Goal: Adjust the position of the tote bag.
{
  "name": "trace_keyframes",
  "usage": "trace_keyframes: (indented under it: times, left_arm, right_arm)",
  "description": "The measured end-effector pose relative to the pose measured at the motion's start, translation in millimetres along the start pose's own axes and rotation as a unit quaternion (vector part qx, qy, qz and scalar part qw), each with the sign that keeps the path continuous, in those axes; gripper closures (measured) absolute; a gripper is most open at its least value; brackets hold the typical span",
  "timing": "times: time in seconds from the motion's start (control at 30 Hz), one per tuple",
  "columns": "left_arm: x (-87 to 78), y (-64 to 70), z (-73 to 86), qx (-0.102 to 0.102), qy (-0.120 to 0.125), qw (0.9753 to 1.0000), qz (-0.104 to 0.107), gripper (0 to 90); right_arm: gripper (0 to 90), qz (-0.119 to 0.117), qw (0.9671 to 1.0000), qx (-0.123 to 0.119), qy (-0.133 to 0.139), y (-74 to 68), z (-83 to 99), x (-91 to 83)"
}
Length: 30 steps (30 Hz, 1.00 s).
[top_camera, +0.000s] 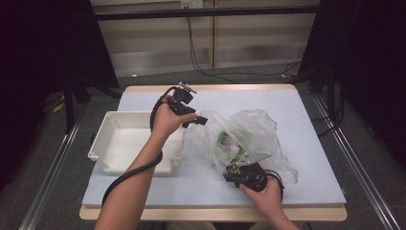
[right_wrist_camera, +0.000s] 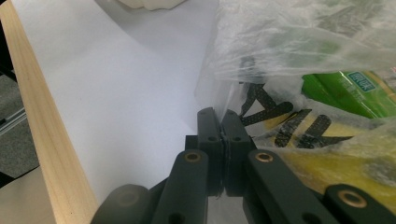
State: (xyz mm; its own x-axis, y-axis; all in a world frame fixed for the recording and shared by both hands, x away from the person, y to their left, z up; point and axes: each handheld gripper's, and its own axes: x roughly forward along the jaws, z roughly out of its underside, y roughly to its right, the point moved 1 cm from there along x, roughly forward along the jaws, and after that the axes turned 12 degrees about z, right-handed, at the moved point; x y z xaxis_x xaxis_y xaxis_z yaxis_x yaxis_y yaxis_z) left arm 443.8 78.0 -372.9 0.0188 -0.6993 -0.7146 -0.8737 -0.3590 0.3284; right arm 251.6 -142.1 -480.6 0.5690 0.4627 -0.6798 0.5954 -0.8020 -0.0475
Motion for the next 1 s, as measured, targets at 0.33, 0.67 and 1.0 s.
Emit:
trace_keyframes:
  times: [0.33, 0.67, 1.0]
  left_arm:
    - [17.2, 29.0, 6.7, 0.024, 0.008, 0.9988, 0.042, 37.2]
    - [38.1, 55.3, 5.5, 0.059, 0.003, 0.9956, 0.073, 37.5]
    - [72.9, 64.9, 13.4, 0.079, -0.039, 0.9918, 0.093, 42.1]
  right_arm:
    - [88.2, -0.003, 0.9999, 0.012, -0.002, -1.9, -1.9, 4.0]
    - [88.2, 0.003, 1.0000, 0.008, -0.003, -1.5, -5.8, 3.6]
    - [88.5, 0.004, 1.0000, 0.008, -0.001, 0.4, -9.5, 2.7]
